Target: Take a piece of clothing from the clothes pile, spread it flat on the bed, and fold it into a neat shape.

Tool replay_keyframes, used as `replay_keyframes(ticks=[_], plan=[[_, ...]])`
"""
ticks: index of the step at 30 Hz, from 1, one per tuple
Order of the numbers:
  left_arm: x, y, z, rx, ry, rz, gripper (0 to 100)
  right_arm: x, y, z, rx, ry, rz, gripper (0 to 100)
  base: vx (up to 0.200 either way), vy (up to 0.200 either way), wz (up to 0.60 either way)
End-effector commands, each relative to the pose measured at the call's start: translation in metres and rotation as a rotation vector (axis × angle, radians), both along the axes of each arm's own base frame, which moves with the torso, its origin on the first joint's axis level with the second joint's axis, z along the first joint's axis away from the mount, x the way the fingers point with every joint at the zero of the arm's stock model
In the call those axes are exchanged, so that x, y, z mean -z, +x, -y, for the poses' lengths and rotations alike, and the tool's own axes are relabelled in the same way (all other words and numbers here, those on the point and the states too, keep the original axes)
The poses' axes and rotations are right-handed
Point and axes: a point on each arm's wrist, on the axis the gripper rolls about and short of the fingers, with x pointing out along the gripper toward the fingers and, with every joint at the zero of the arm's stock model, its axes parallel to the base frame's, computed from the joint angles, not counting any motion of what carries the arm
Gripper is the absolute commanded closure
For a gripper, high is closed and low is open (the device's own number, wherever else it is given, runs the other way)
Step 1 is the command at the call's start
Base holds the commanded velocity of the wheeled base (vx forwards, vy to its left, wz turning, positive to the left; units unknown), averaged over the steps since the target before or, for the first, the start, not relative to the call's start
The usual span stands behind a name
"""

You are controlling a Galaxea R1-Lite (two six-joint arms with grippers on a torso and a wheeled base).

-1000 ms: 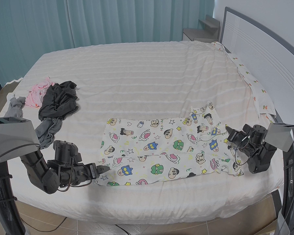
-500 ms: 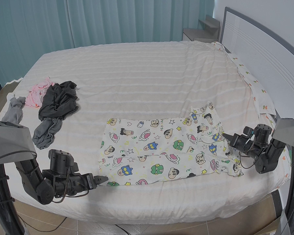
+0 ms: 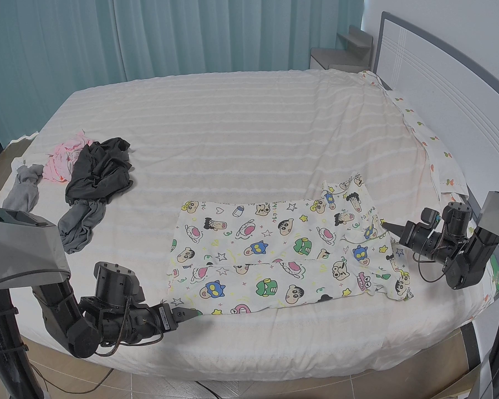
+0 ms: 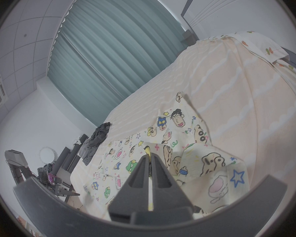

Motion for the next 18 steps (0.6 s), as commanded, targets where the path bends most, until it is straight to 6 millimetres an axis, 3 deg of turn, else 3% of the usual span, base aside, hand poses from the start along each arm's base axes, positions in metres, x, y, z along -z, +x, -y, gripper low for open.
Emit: replay_keyframes(ticks=[1, 18], plan=[[0.0, -0.003, 0.005, 0.015, -0.006, -0.007, 0, -0.01, -0.008, -0.001, -0.017, 0.001, 0.014, 100, 0.0, 0.0, 0.0], [0.006, -0.01, 0.014, 0.035, -0.013, -0.049, 0, 0.012, -0.059, -0.009, -0.188, -0.11, -0.054, 100, 0.0, 0.0, 0.0]])
